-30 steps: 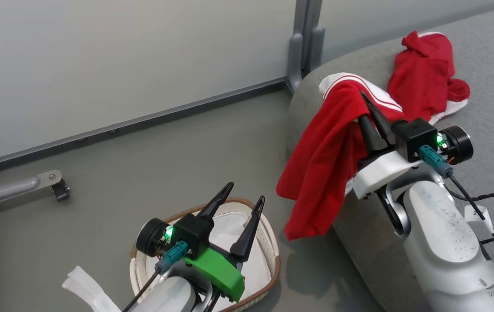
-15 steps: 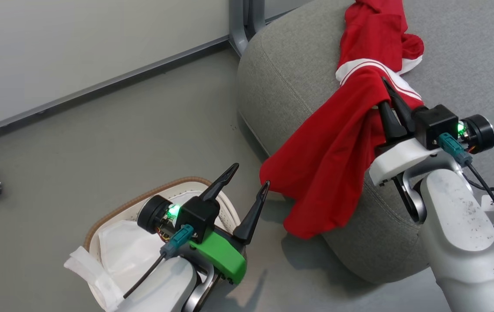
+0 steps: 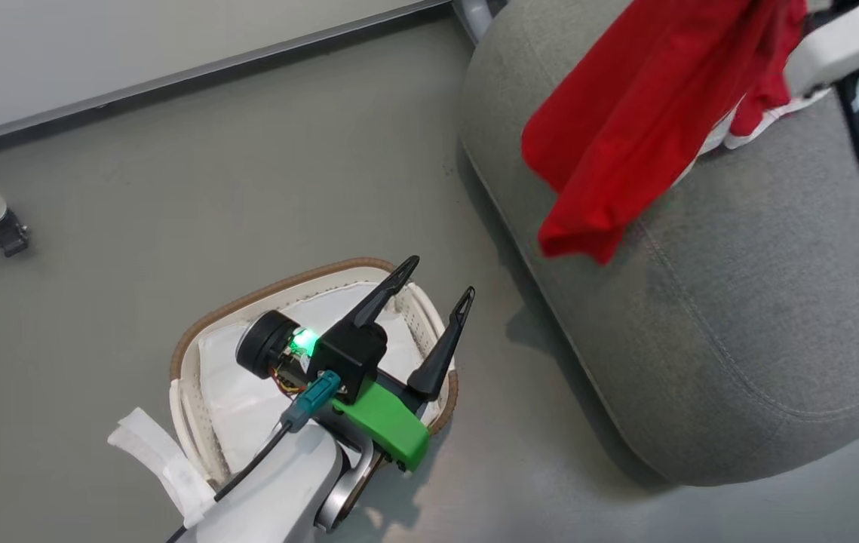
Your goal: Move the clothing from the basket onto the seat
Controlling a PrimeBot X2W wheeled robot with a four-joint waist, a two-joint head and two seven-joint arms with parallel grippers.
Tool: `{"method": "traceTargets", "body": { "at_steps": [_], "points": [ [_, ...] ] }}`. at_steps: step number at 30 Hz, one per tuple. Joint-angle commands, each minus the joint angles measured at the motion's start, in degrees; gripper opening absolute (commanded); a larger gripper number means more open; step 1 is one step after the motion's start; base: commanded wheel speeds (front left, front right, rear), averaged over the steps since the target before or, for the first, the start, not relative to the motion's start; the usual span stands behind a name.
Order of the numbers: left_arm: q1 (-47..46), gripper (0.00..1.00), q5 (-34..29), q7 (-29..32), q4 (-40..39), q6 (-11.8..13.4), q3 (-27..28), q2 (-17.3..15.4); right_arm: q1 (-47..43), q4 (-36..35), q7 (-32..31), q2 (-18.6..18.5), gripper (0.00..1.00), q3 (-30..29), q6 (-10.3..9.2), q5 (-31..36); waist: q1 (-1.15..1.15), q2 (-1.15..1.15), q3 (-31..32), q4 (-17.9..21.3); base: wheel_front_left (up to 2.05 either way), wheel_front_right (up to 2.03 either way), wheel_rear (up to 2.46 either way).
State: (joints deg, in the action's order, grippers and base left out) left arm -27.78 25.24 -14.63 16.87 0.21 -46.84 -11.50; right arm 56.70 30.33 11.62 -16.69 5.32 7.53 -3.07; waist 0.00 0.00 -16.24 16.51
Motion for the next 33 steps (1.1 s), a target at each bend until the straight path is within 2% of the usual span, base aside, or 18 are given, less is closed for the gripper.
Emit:
{"method": "traceTargets", "body": {
  "at_steps": [1, 10, 13, 17, 19, 25, 29, 33],
  "points": [
    [-1.1, 1.0, -0.3, 0.1, -0.3, 0.3, 0.1, -0.5, 2.5, 0.6, -0.7, -1.9, 0.0, -0.9, -0.08, 0.5, 0.0, 0.0, -3.2, -3.9, 0.0, 0.0, 0.0],
    [-3.4, 1.0, -1.4, 0.6, -2.8, 0.8, 0.1, -1.5, 18.3, 6.4, -4.8, -13.6, 0.0, -8.9, -0.08, 2.8, 0.0, 0.0, -8.1, -9.2, 0.0, 0.0, 0.0],
    [-3.7, 1.0, -1.5, 0.8, -3.4, 1.1, 0.3, -2.1, 19.2, 9.3, -5.4, -15.6, 0.0, -11.2, -0.08, 4.3, 0.0, 0.0, -9.9, -9.6, 0.0, 0.0, 0.0],
    [-4.1, 1.0, -1.8, 1.3, -4.2, 1.2, 0.0, -2.7, 15.0, 14.8, -4.7, -17.3, 0.0, -15.5, -0.08, 5.4, 0.0, 0.0, -11.8, -9.8, 0.0, 0.0, 0.0],
    [-4.3, 1.0, -2.0, 1.4, -4.5, 1.2, -0.2, -2.8, 11.8, 17.5, -3.6, -16.6, 0.0, -17.0, -0.08, 6.4, 0.0, 0.0, -12.4, -10.0, 0.0, 0.0, 0.0],
    [-4.5, 1.0, -2.4, 2.2, -5.2, 1.6, -0.4, -3.6, 2.9, 24.8, 0.4, -11.8, 0.0, -22.9, -0.08, 6.6, 0.0, 0.0, -13.7, -9.1, 0.0, 0.0, 0.0],
    [-4.5, 1.0, -2.4, 2.8, -5.9, 2.0, -0.4, -4.2, -1.5, 27.3, 2.5, -8.0, 0.0, -25.4, -0.08, 6.7, 0.0, 0.0, -13.9, -8.1, 0.0, 0.0, 0.0],
    [-4.4, 1.0, -2.3, 3.3, -6.5, 2.3, -0.3, -5.1, -4.2, 27.2, 3.4, -5.7, 0.0, -26.7, -0.08, 7.2, 0.0, 0.0, -14.0, -7.1, 0.0, 0.0, 0.0]
  ]
}}
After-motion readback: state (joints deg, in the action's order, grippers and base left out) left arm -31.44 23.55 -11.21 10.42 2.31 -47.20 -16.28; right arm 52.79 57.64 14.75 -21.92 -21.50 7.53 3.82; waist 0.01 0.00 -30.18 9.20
